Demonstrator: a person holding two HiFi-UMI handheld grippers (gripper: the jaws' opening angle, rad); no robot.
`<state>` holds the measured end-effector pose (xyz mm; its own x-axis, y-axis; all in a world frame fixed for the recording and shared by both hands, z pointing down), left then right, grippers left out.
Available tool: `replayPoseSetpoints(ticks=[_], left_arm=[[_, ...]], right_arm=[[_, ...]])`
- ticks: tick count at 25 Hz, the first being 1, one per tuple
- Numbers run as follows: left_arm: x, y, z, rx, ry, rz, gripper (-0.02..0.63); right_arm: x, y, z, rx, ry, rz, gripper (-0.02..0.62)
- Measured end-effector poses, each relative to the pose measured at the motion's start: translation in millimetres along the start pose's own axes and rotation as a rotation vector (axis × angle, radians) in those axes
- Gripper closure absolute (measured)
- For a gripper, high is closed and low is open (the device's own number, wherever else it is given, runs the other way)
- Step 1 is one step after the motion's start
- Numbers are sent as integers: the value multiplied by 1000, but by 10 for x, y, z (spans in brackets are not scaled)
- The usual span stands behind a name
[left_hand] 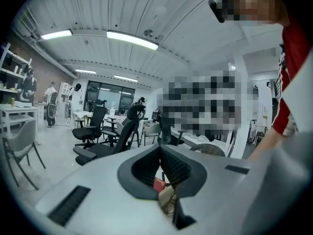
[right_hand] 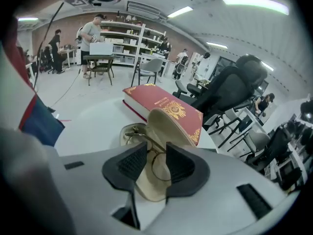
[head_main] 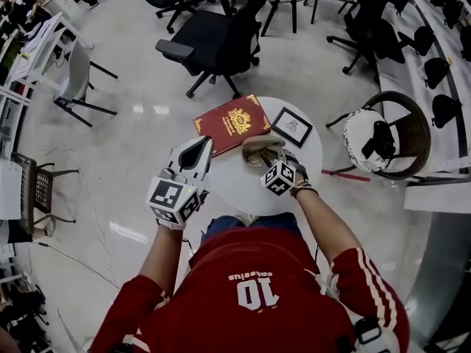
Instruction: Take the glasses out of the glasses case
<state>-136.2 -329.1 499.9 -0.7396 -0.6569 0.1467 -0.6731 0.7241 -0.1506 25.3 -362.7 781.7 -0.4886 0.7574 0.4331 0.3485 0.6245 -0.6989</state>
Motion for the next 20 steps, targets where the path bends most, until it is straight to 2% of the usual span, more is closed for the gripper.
replayPoseSetpoints(ticks=[7,20], left_arm=[[63,22,-189,30,8,20,597],[115,11,-260,24,34,39,597]], right_arm=[[35,-309,-75,31,233,-26,482],[52,-438,-2,31,397,-47,482]])
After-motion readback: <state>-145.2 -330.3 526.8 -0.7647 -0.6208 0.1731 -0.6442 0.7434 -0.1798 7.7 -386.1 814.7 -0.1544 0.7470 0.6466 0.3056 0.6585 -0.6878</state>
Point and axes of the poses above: the fingertips, and each gripper's own axes: y backward along the fingers, x to its left, z out of its top, the point moved 3 cm from there along y, backward along the fingers, and after that the axes turned 11 degrees about -z, right-handed, at the moved point
